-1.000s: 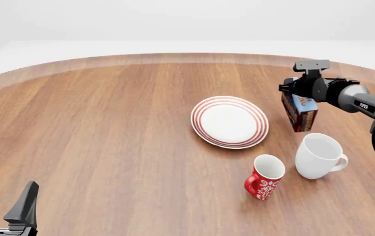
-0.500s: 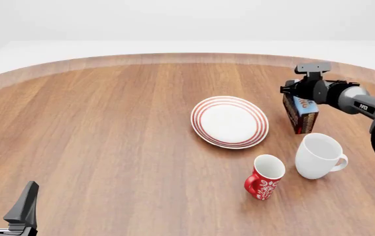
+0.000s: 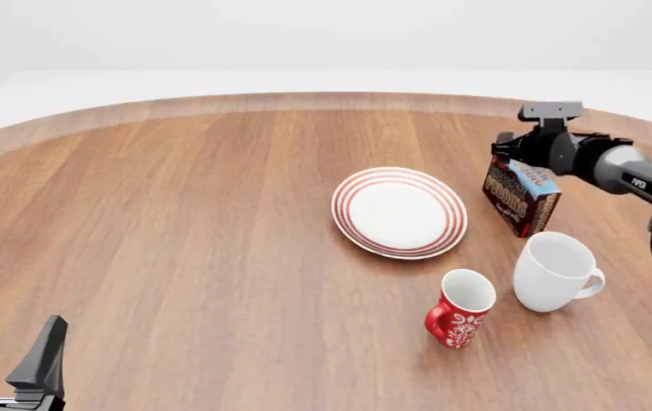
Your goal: Put the chocolate pudding to the right of the plate.
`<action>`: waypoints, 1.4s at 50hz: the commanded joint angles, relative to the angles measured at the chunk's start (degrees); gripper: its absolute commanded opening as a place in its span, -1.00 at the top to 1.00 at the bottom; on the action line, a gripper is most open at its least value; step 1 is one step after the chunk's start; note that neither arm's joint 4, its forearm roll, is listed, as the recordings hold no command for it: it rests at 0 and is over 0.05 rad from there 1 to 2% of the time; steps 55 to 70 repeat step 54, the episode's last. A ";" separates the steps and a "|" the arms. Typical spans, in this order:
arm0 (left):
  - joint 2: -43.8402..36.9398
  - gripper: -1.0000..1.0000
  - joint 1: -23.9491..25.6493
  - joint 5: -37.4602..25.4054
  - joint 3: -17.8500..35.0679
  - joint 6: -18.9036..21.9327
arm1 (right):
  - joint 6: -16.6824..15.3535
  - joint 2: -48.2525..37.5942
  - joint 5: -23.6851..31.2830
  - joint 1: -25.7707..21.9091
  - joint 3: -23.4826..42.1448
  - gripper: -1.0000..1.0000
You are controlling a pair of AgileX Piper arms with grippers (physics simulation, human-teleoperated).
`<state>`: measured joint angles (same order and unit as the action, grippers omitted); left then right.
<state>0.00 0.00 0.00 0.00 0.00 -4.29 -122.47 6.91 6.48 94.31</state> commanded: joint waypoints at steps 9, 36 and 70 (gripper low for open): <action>0.00 -1.00 0.00 0.00 0.00 0.00 | 2.36 9.03 2.17 -3.67 -0.99 -1.00; 0.00 -1.00 0.00 0.00 0.00 0.00 | 7.69 44.56 9.17 -11.94 -3.78 -1.00; 0.00 -1.00 0.00 0.00 0.00 0.00 | 1.94 58.74 17.58 -15.93 5.30 -1.00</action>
